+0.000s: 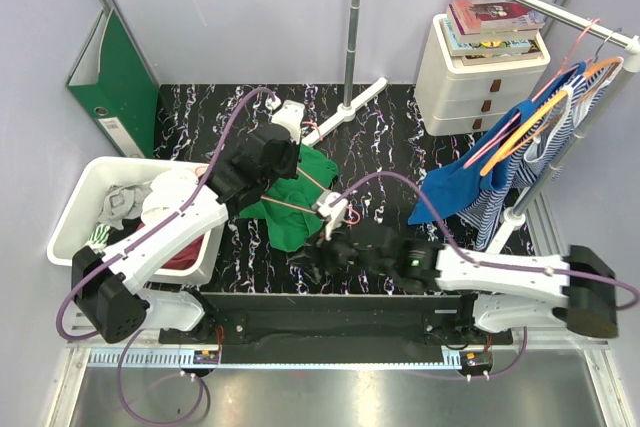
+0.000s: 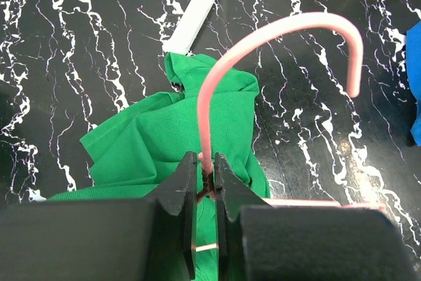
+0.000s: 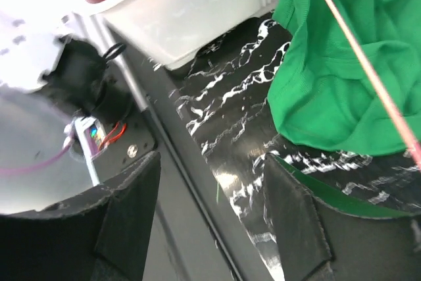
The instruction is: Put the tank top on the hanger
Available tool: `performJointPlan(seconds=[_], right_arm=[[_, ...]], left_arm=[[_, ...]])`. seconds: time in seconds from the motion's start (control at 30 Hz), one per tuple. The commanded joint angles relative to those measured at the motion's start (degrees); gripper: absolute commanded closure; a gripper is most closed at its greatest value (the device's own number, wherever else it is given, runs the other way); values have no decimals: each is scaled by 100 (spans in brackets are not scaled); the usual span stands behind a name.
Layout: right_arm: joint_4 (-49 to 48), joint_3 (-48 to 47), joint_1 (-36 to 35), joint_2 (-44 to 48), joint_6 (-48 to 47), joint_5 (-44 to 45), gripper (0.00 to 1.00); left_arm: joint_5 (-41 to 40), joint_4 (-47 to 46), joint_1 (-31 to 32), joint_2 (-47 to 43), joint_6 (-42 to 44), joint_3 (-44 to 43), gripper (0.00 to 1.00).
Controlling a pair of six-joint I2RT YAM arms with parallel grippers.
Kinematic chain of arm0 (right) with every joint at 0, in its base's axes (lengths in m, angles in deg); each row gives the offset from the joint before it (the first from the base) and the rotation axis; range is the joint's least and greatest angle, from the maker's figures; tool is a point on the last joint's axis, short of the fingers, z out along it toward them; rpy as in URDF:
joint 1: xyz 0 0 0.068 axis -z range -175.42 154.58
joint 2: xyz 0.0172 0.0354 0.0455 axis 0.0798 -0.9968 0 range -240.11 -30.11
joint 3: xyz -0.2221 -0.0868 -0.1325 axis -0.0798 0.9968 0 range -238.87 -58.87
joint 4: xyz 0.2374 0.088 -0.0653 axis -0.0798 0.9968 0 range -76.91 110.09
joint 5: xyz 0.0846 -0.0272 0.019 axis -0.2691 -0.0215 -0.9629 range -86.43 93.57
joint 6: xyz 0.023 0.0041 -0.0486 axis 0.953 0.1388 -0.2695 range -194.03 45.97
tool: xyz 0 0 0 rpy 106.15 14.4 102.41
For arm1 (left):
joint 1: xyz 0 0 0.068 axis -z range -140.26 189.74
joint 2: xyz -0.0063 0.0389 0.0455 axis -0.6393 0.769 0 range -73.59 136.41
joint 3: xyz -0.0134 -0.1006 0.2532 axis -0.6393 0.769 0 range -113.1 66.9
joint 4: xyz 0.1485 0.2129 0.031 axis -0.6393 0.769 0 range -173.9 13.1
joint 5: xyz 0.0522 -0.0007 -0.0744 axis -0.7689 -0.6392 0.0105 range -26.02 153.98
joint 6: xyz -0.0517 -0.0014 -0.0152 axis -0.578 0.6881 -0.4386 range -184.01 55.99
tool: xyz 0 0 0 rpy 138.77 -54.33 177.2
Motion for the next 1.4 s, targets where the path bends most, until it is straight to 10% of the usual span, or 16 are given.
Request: performJointPlan(seconds=[0.0,0.47,0.87,1.37], right_arm=[[-1266,-99,-143,-1113,655,832,30],[-2103,-1118,-125,-3610,1200,2185,30],[-1672,-706,-134,-3690,1675,2687,28],[-1531,-73,235,-3418,2150,2511,100]], left_arm=[[187,-127,-98,-85,-197,64,100],[363,-110,-169,-260,-250,108,100],[415,-101,-239,-384,-189,134,100],[679,-233,-230,-673,57,302,100]])
